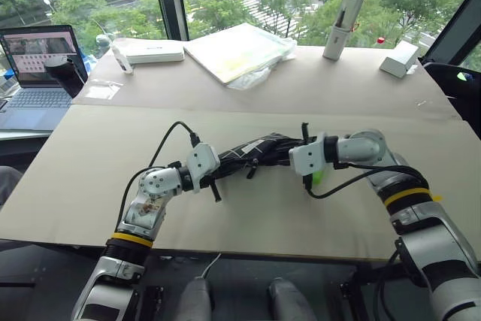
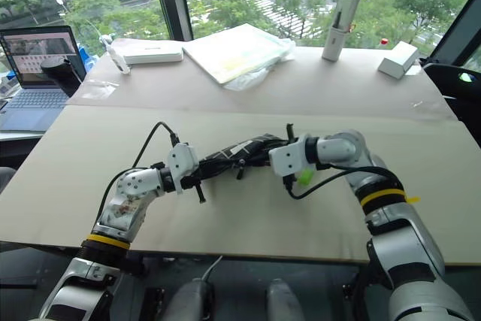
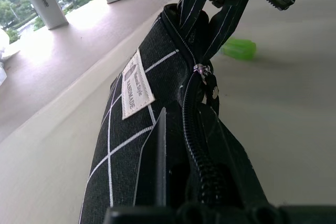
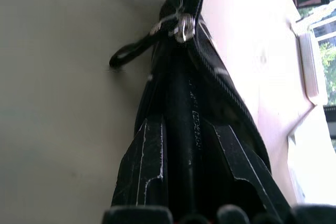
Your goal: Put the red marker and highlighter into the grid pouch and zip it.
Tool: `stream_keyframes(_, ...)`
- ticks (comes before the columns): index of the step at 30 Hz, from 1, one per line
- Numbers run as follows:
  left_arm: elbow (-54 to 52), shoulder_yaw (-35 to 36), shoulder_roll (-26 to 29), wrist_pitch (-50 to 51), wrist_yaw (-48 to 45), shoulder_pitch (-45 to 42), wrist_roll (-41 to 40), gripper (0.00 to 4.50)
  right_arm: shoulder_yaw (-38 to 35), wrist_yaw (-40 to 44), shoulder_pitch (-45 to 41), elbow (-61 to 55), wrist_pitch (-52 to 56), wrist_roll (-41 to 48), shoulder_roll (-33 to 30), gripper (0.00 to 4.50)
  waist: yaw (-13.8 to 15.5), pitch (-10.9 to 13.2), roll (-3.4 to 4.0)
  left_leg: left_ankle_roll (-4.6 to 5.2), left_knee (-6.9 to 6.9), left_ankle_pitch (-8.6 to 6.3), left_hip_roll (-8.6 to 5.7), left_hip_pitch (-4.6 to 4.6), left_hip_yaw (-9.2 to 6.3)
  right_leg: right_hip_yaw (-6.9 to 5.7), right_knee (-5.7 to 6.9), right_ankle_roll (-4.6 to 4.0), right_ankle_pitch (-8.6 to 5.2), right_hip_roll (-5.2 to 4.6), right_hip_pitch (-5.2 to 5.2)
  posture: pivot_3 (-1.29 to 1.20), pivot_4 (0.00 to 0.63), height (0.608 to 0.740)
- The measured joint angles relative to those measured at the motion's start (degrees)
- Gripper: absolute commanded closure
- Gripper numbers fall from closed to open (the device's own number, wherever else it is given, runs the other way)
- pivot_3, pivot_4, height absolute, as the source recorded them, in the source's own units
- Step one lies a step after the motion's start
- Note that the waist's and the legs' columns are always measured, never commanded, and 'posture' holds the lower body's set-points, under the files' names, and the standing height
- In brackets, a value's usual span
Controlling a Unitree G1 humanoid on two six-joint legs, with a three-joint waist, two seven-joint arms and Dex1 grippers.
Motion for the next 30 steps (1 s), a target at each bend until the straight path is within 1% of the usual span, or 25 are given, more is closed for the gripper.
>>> stream_keyframes(1, -0.2, 0.0, 0.0, 0.0, 0.0, 0.0, 0.0, 4.5, 0.1, -0.5, -0.4, 0.4, 0.0, -0.2, 0.9, 3.93, 0.0, 0.0, 0.0, 0.0, 0.0, 0.0, 0.0, 0.0, 0.0, 0.0, 0.0, 0.0, 0.0, 0.0, 0.0, 0.0, 0.15, 0.74)
stream_keyframes(2, -0.6, 0.0, -0.1, 0.1, 0.1, 0.0, 0.0, 4.5, 0.3, -0.6, -0.7, 0.5, 0.1, -0.3, 1.6, 2.92, -0.1, 0.0, 0.0, 0.0, 0.0, 0.0, 0.0, 0.01, 0.0, 0.0, 0.01, 0.0, 0.0, 0.0, -0.01, 0.0, 0.15, 0.74)
stream_keyframes(3, -0.9, 0.0, -0.1, 0.1, 0.3, 0.0, 0.0, 4.5, 0.3, -0.5, -0.8, 0.5, 0.3, -0.2, 2.0, 2.71, 0.0, 0.0, 0.0, 0.0, 0.0, 0.0, 0.0, 0.0, 0.0, -0.01, 0.03, 0.0, 0.0, 0.0, -0.01, 0.0, 0.15, 0.74)
stream_keyframes(5, -1.4, 0.0, -0.1, 0.2, 0.6, 0.1, 0.0, 4.5, 0.3, 0.2, -0.9, 0.4, 1.9, 0.6, 2.2, 1.94, 0.0, 0.0, 0.01, 0.0, 0.0, 0.0, 0.0, 0.0, 0.0, -0.01, 0.03, 0.0, 0.0, 0.0, -0.01, 0.0, 0.15, 0.74)
stream_keyframes(6, -1.5, 0.0, -0.1, 0.3, 0.6, 0.2, 0.0, 4.5, 0.1, 0.2, -0.9, 0.4, 2.3, 0.7, 2.2, 1.67, 0.0, 0.0, 0.01, 0.0, 0.0, 0.0, 0.0, 0.01, 0.0, -0.01, 0.03, 0.0, 0.0, 0.0, 0.0, 0.0, 0.15, 0.74)
stream_keyframes(7, -1.5, 0.0, 0.0, 0.3, 0.7, 0.3, 0.0, 4.5, -0.1, 0.0, -1.0, 0.5, 2.6, 0.6, 2.1, 1.26, 0.0, 0.0, 0.01, 0.0, 0.0, 0.0, 0.0, 0.01, 0.0, -0.01, 0.03, 0.0, 0.0, 0.0, -0.01, 0.0, 0.15, 0.74)
stream_keyframes(8, -1.5, 0.0, -0.1, 0.3, 0.8, 0.3, 0.0, 4.5, -0.2, -0.3, -1.4, 0.9, 2.7, 0.5, 1.8, 1.05, 0.0, 0.0, 0.01, 0.0, 0.0, 0.0, 0.0, 0.01, 0.0, -0.01, 0.05, 0.0, 0.0, 0.0, -0.02, 0.0, 0.15, 0.74)
stream_keyframes(11, -1.6, 0.0, 0.0, 0.4, 1.2, 0.3, 0.0, 4.5, -0.7, -0.7, -2.6, 2.4, 2.7, 0.6, 0.2, 1.05, -0.1, 0.0, 0.01, 0.0, 0.0, 0.0, 0.0, 0.02, 0.0, -0.01, 0.05, -0.01, -0.01, 0.0, -0.02, 0.0, 0.15, 0.74)
stream_keyframes(13, -1.7, 0.1, 0.0, 0.4, 1.3, 0.3, 0.0, 4.5, -2.0, -0.3, -2.8, 3.2, 2.8, 2.3, -1.1, 1.05, 0.0, 0.0, 0.01, 0.0, 0.0, 0.0, 0.0, 0.0, 0.0, -0.01, 0.03, -0.02, -0.01, 0.0, -0.02, 0.0, 0.15, 0.74)
stream_keyframes(15, -1.7, 0.2, 0.1, 0.4, 1.7, 0.3, 0.0, 4.5, -5.3, 1.8, -2.8, 3.2, 5.3, 7.2, -2.6, 1.05, 0.0, 0.0, 0.01, 0.0, 0.0, 0.0, 0.0, 0.0, 0.0, 0.0, 0.03, -0.02, -0.01, 0.0, -0.01, 0.0, 0.15, 0.74)
stream_keyframes(16, -1.8, 0.1, 0.1, 0.4, 1.7, 0.3, 0.0, 4.5, -7.2, 3.3, -2.5, 2.4, 8.2, 10.3, -3.3, 1.05, 0.0, 0.0, 0.01, 0.0, 0.0, 0.0, 0.0, 0.01, 0.0, 0.0, 0.03, -0.02, -0.01, 0.0, 0.0, 0.0, 0.15, 0.74)
stream_keyframes(17, -1.8, 0.1, 0.2, 0.4, 1.8, 0.3, 0.0, 4.5, -9.1, 5.3, -1.9, 0.3, 13.3, 14.4, -4.0, 1.05, 0.0, 0.0, 0.01, 0.0, 0.0, 0.0, 0.0, 0.01, 0.0, 0.0, 0.04, -0.02, -0.01, 0.0, -0.01, 0.0, 0.15, 0.74)
stream_keyframes(19, -2.1, 0.0, 0.2, 0.4, 1.8, 0.5, 0.0, 4.5, -13.5, 9.7, 0.8, -6.0, 27.2, 24.2, -6.4, 1.05, 0.2, 0.0, 0.01, 0.0, 0.0, 0.0, 0.01, -0.01, -0.06, -0.01, 0.06, -0.02, -0.01, 0.0, 0.02, 0.0, 0.15, 0.74)
stream_keyframes(21, -2.3, 0.1, 0.3, 0.4, 1.8, 0.9, 0.0, 4.5, -17.5, 13.1, 5.2, -12.9, 42.9, 33.6, -10.2, 1.05, 0.6, 0.0, 0.01, 0.01, 0.0, -0.01, 0.01, -0.02, -0.07, -0.02, 0.03, -0.02, -0.01, 0.0, 0.05, 0.0, 0.15, 0.74)
stream_keyframes(22, -2.3, 0.1, 0.6, 0.4, 1.9, 1.1, 0.0, 4.5, -19.6, 13.6, 7.4, -15.6, 49.1, 37.0, -11.6, 1.05, 0.6, 0.0, 0.01, 0.01, 0.0, -0.01, 0.0, -0.03, -0.07, -0.01, 0.0, -0.02, -0.01, 0.0, 0.05, 0.0, 0.15, 0.74)
stream_keyframes(23, -2.3, 0.2, 0.8, 0.4, 1.9, 1.3, 0.0, 4.5, -20.8, 13.0, 8.6, -17.0, 51.8, 38.2, -11.9, 1.05, 0.5, 0.0, 0.01, 0.01, 0.0, -0.01, 0.0, -0.01, -0.07, -0.01, 0.01, -0.02, -0.01, 0.0, 0.04, 0.0, 0.15, 0.74)
stream_keyframes(26, -2.4, 0.0, 0.6, 0.4, 1.9, 1.4, 0.0, 4.5, -22.8, 4.5, 11.4, -19.5, 55.5, 36.4, -10.7, 1.05, -0.4, 0.0, 0.01, 0.02, 0.0, 0.01, -0.01, 0.03, -0.07, 0.0, 0.12, -0.03, -0.03, 0.02, -0.03, 0.0, 0.15, 0.74)
stream_keyframes(28, -2.6, 0.0, 0.6, 0.4, 1.9, 1.7, 0.0, 4.5, -24.6, -5.0, 13.0, -21.4, 60.2, 35.1, -8.0, 1.05, -0.6, 0.0, 0.01, 0.03, -0.02, 0.01, 0.0, 0.03, -0.11, -0.01, 0.15, -0.05, -0.06, 0.04, -0.04, 0.0, 0.15, 0.74)
stream_keyframes(30, -2.5, 0.0, 0.6, 0.4, 1.9, 1.8, 0.0, 4.5, -26.6, -15.6, 15.2, -24.3, 66.9, 33.9, -4.1, 1.05, -0.5, 0.0, 0.01, 0.02, -0.03, 0.01, -0.01, -0.02, -0.17, -0.04, 0.15, -0.06, -0.08, 0.04, -0.05, 0.0, 0.15, 0.74)
